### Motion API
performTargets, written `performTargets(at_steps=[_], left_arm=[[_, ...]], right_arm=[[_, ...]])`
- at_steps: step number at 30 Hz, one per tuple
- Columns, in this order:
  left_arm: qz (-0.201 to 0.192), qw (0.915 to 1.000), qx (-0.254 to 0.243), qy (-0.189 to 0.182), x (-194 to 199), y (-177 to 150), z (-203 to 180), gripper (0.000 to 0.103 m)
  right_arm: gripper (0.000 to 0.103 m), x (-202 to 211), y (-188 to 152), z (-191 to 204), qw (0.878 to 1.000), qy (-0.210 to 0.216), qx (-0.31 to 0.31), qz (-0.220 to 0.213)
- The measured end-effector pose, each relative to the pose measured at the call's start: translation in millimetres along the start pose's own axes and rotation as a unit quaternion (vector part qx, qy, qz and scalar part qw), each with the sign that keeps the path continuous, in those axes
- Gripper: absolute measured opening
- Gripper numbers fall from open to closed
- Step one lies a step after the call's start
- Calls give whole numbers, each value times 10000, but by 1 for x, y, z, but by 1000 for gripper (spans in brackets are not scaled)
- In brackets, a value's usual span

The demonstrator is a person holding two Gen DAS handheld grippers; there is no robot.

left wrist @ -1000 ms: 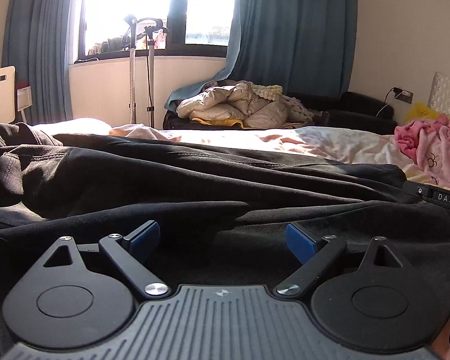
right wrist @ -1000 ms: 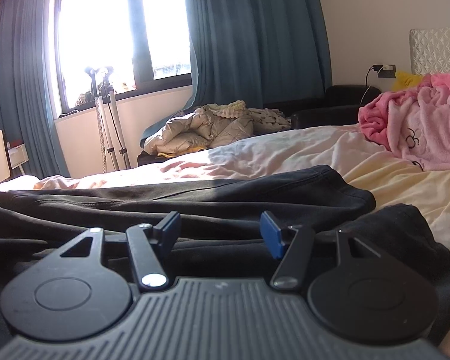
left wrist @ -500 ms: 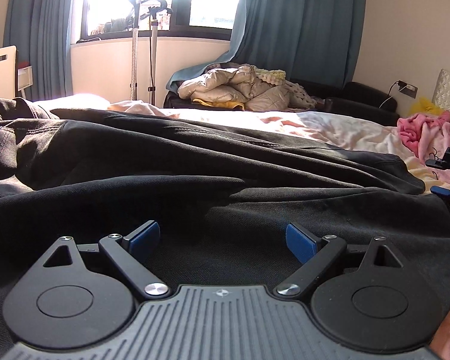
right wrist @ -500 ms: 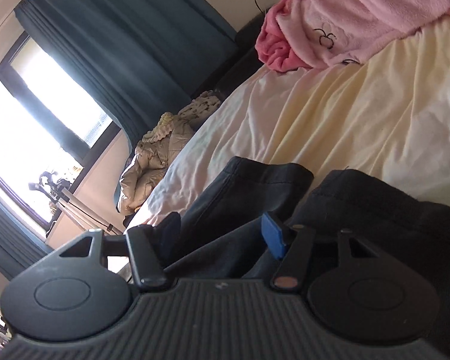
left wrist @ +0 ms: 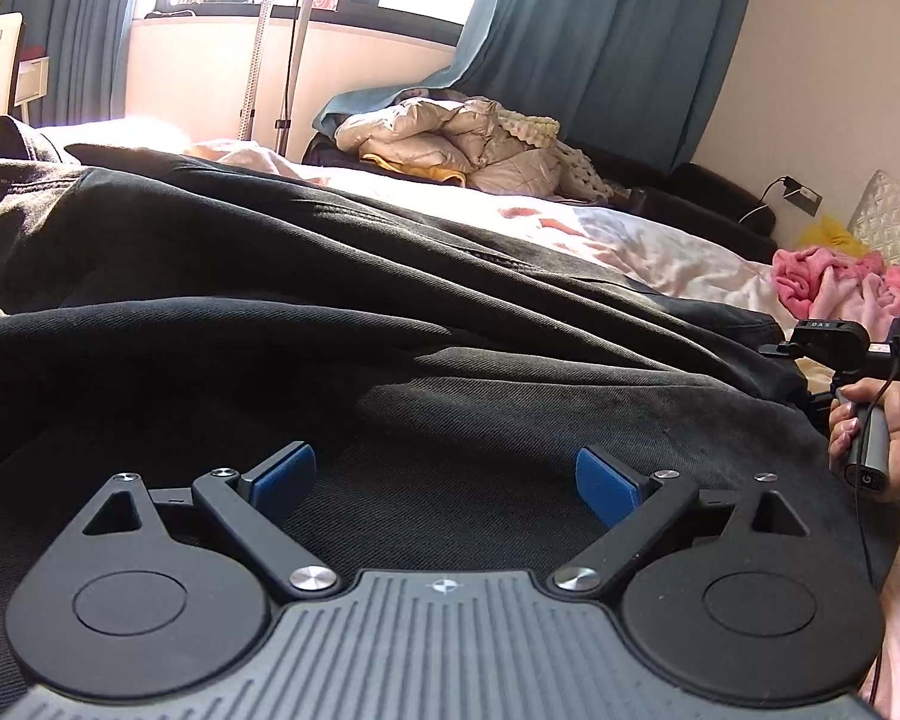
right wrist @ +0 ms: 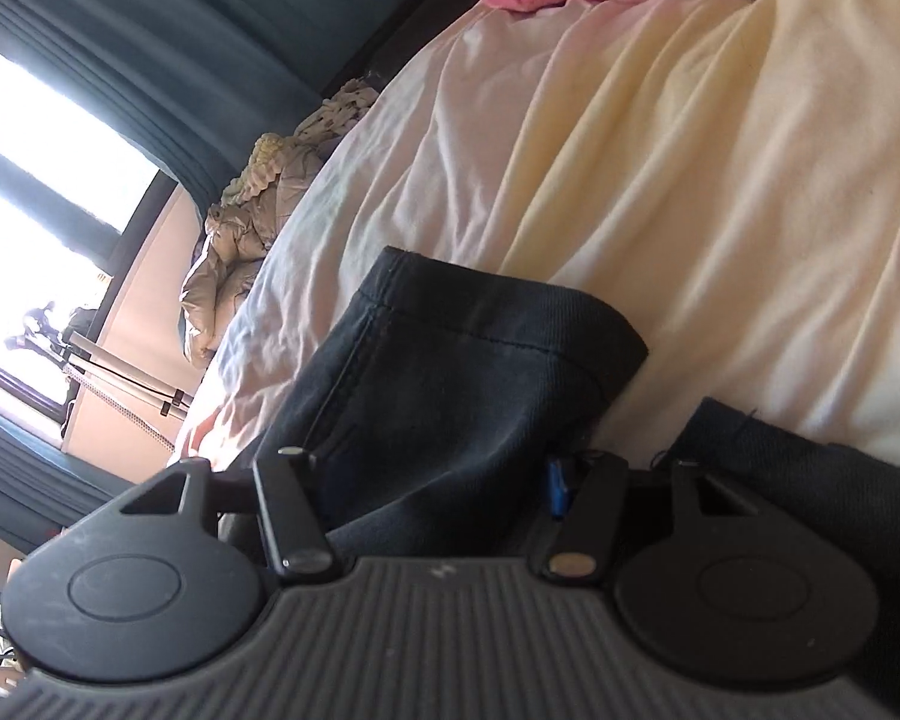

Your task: Fold clothes

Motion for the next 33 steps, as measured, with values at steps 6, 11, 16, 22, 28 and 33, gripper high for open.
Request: performTargets(at_steps=[6, 11, 16, 22, 28, 33], left_arm=[[-65, 9994, 278, -187, 4, 2, 8, 95], [-234, 9979, 405, -450, 17, 8, 7, 95], [-363, 9979, 222, -485, 23, 7, 1, 96], [-317, 9986, 176, -382, 17, 6, 1, 96], [-395, 9988, 131, -247, 19, 10, 1, 96], [-491, 9984, 245, -167, 28, 13, 10, 96]], right_arm=[[5, 1, 28, 41, 9984, -115, 233, -507], [4, 55, 59, 95, 9825, 604, 697, -1620], [5, 57, 57, 11, 9866, -227, 277, -1591], [14, 38, 18, -64, 9920, -757, -114, -1006], [49, 64, 15, -22, 9873, -1126, 764, -818], [50, 117, -9, -1, 9866, -981, 981, -862]])
Point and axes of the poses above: each gripper's, at about its wrist camera, not at the fingertips, and x roughly against the way its jaws point, z to its left, y to its top, the point moved 6 cm from there along -x, roughly the way its jaws point
